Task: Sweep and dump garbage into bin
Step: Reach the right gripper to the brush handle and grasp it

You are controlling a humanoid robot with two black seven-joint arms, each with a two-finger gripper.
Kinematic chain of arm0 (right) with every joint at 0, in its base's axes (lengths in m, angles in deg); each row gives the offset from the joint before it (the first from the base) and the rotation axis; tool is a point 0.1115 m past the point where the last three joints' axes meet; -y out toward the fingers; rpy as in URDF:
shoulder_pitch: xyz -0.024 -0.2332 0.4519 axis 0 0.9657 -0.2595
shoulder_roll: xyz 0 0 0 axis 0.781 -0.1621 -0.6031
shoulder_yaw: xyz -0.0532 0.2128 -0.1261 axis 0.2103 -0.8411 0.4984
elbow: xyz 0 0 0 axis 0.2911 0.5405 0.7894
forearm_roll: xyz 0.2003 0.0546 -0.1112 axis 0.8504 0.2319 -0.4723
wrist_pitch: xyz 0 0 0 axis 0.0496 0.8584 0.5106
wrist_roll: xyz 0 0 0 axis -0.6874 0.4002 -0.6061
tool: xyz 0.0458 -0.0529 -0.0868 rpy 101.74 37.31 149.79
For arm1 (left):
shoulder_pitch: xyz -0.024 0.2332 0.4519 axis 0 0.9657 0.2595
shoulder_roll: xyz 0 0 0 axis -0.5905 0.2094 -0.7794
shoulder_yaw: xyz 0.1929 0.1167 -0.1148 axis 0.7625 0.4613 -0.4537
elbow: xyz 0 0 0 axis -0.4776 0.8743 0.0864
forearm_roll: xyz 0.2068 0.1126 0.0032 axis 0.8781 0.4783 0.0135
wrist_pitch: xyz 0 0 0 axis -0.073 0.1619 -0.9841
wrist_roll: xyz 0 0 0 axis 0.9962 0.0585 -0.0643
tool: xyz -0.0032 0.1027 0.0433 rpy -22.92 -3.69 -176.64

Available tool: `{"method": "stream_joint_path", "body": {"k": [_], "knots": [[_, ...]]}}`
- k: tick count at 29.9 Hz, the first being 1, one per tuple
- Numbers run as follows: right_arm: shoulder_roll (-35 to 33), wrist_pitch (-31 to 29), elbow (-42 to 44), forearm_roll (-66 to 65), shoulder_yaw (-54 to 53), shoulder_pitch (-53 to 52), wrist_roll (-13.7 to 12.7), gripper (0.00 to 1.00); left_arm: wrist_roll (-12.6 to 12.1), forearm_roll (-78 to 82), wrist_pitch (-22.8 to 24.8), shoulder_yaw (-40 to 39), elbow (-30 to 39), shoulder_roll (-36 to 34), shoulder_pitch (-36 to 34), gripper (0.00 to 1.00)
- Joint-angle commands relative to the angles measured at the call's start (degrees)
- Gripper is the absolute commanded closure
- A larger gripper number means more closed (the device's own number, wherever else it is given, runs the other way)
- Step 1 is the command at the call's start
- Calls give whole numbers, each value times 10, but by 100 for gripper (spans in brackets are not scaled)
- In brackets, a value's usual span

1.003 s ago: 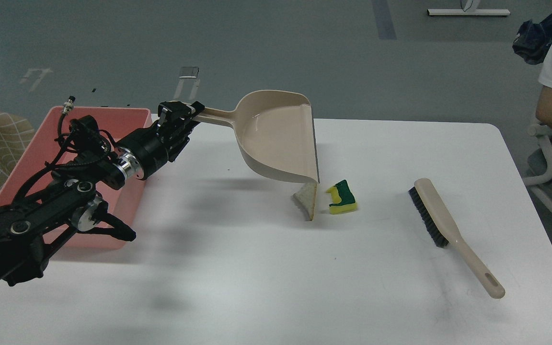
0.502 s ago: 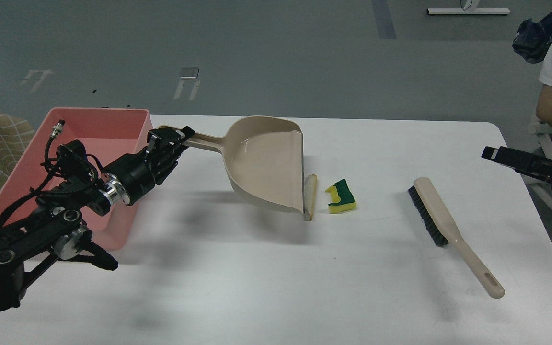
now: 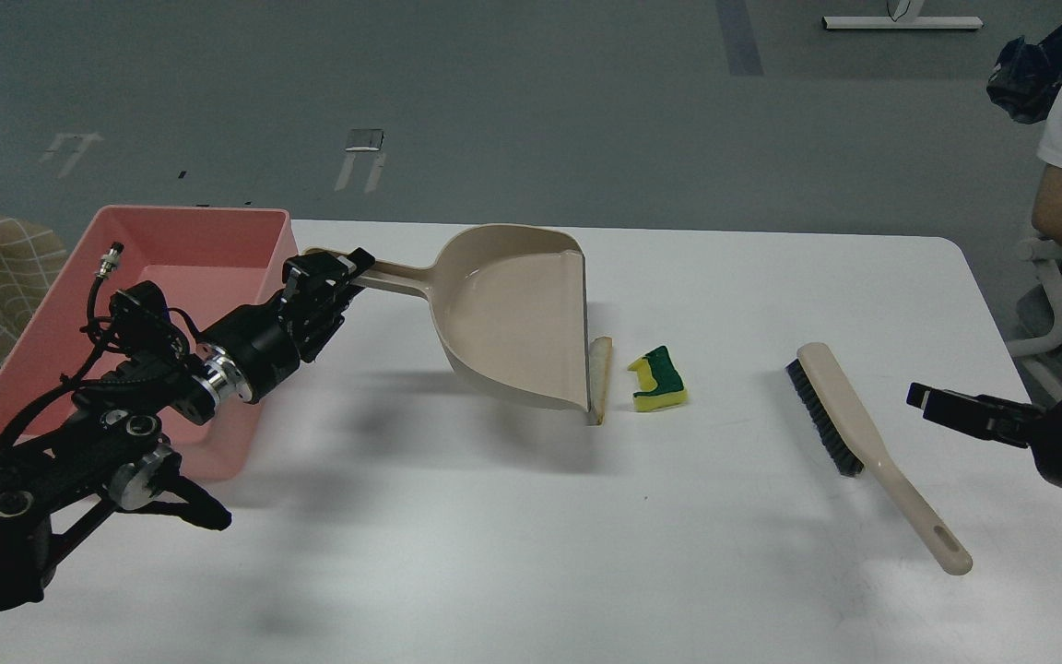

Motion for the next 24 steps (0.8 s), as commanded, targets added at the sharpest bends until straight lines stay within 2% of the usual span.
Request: {"method": "stream_joint_path", "body": {"k": [1,19,24], "knots": [[2,2,-5,-15,0,12,1,10,1,0,0,2,-1,0,0,100],[42,-6,-1,-58,2,34,1,13,15,1,-1,1,-8,0,21,100],[50,-7,-1,-60,20,35,0,13,18,0,-17,-1,-8,0,35,100]]}}
